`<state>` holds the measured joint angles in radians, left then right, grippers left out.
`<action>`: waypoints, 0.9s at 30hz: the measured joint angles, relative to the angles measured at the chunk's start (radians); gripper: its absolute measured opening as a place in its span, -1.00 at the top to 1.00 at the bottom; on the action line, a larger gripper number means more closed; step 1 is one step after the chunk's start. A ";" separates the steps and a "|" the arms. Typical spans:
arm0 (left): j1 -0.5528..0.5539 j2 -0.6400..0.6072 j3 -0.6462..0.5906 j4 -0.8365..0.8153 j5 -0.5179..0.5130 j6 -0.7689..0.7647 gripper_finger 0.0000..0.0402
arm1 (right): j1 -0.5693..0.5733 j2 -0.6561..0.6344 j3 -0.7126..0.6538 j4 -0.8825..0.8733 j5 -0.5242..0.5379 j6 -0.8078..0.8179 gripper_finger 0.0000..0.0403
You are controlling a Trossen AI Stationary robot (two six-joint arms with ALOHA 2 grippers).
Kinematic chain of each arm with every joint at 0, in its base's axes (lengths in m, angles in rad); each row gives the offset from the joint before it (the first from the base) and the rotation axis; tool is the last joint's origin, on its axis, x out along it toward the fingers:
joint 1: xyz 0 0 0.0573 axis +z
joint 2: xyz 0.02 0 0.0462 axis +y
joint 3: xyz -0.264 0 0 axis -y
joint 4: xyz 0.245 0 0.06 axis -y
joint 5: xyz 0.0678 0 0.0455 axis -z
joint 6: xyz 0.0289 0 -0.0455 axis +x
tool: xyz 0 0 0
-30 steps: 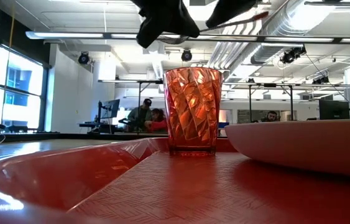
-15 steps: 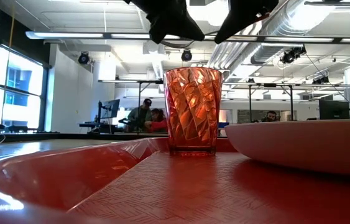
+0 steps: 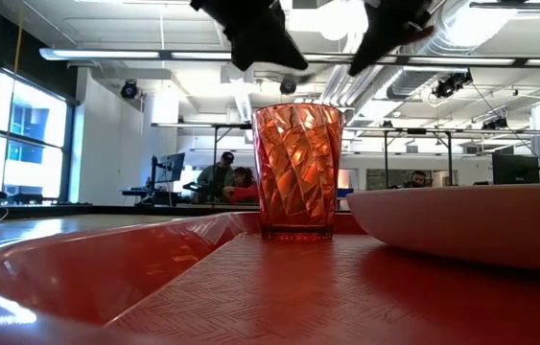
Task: Pick and place plate/cup/fork/spoon on tray
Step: Put the orange fork on the orange serving tray to the right of the light orange plate
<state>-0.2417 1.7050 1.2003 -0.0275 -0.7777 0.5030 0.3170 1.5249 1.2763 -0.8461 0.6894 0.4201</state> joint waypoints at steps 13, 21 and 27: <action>0.050 -0.003 -0.001 -0.350 -0.013 -0.302 0.68 | 0.202 -0.124 -0.205 -0.226 0.185 0.712 0.99; 0.053 -0.003 -0.001 -0.370 -0.130 -0.317 0.75 | 0.346 -0.164 -0.489 -0.175 0.139 1.229 1.00; 0.044 -0.003 -0.001 -0.378 -0.179 -0.297 0.83 | 0.451 -0.163 -0.589 -0.105 0.126 1.469 1.00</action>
<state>-0.1980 1.7016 1.1995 -0.4058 -0.9567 0.2059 0.7677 1.3617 0.6870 -0.9516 0.8151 1.8893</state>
